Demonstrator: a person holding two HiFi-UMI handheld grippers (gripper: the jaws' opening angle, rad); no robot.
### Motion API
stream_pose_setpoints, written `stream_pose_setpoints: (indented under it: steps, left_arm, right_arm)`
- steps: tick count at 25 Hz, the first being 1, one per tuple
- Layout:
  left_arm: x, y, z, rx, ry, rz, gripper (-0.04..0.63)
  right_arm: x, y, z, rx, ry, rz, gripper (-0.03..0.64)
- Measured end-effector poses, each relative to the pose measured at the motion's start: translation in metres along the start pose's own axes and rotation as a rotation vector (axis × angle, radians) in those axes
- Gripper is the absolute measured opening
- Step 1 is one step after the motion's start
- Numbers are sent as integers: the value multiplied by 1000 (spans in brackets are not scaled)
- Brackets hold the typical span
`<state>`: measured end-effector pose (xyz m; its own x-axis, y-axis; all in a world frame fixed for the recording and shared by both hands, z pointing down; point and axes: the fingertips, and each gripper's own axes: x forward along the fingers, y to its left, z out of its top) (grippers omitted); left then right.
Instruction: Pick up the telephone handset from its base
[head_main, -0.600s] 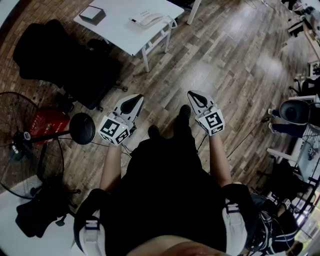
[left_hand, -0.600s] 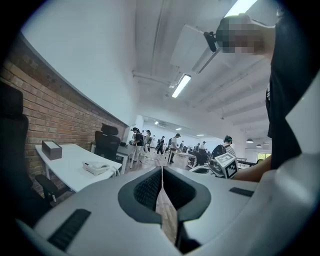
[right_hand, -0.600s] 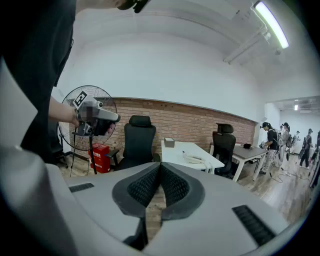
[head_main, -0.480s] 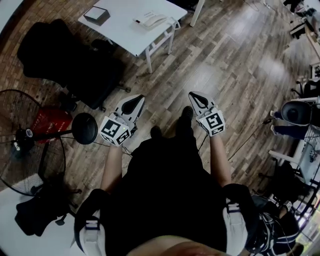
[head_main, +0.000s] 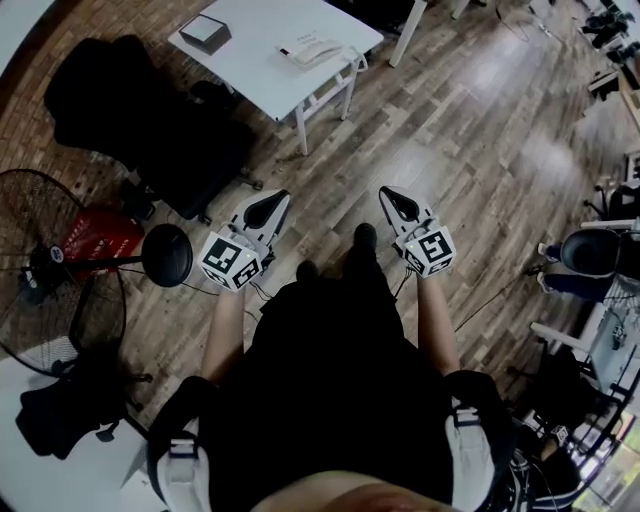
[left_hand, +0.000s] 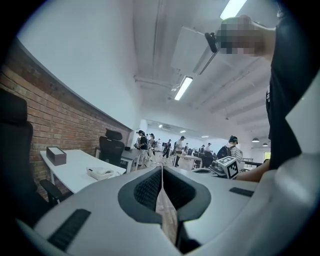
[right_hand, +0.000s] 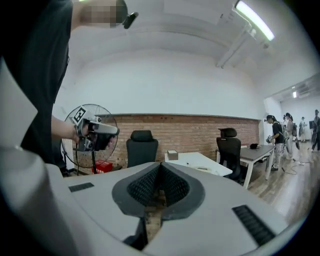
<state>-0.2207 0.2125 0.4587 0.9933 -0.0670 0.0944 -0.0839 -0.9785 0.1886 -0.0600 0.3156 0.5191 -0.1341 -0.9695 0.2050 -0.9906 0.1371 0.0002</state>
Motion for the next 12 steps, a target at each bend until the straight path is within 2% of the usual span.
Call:
stream_pose_setpoints:
  steps: [6,12]
  left_arm:
    - [36,1,13,16,1,37,23]
    - [74,7,24,22,-12,83,23]
  right_arm:
    - [13,-41,1,-19,1,69,6]
    - [26,-82,14,-23,21,99,10]
